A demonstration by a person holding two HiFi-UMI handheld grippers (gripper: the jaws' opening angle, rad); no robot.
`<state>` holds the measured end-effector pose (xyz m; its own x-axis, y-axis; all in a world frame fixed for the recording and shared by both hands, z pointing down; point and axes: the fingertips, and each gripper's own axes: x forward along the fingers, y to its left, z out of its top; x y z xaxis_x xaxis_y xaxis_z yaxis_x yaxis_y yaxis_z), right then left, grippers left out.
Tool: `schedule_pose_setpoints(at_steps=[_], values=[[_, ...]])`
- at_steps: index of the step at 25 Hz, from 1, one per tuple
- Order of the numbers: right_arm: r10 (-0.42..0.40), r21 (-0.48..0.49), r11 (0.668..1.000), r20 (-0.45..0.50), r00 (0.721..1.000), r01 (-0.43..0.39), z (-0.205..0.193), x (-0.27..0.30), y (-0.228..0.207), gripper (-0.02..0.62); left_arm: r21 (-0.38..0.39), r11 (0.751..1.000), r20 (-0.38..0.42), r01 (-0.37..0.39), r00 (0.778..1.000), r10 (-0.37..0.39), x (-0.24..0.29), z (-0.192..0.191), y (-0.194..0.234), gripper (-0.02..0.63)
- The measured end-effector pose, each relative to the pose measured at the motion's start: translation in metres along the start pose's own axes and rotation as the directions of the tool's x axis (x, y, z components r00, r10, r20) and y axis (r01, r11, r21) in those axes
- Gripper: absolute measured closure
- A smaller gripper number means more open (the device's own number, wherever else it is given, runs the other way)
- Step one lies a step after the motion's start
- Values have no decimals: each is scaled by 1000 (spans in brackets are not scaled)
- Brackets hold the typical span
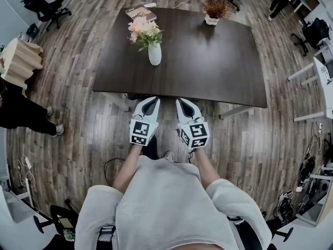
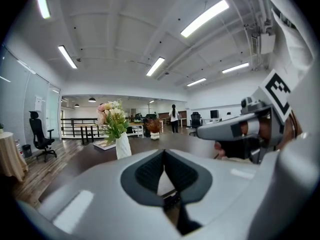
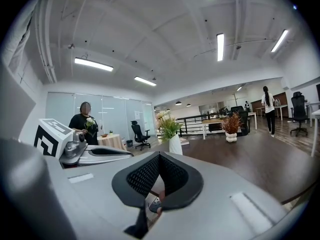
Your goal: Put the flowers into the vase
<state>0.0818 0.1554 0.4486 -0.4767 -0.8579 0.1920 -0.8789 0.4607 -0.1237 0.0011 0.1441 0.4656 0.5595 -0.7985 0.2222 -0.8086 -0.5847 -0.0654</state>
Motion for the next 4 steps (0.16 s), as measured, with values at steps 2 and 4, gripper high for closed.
schedule_pose_setpoints(at_steps=[2,4], values=[[-1,-1,1000,1,1000,1,1,0,-2,600,-2,1000,-3,-1,1000,1,2,-1,-1,597],[-1,-1,1000,0,1000,1,0,0,-3,600,-8,1000,-7,-1,1000,1,3,-1,-2,597]])
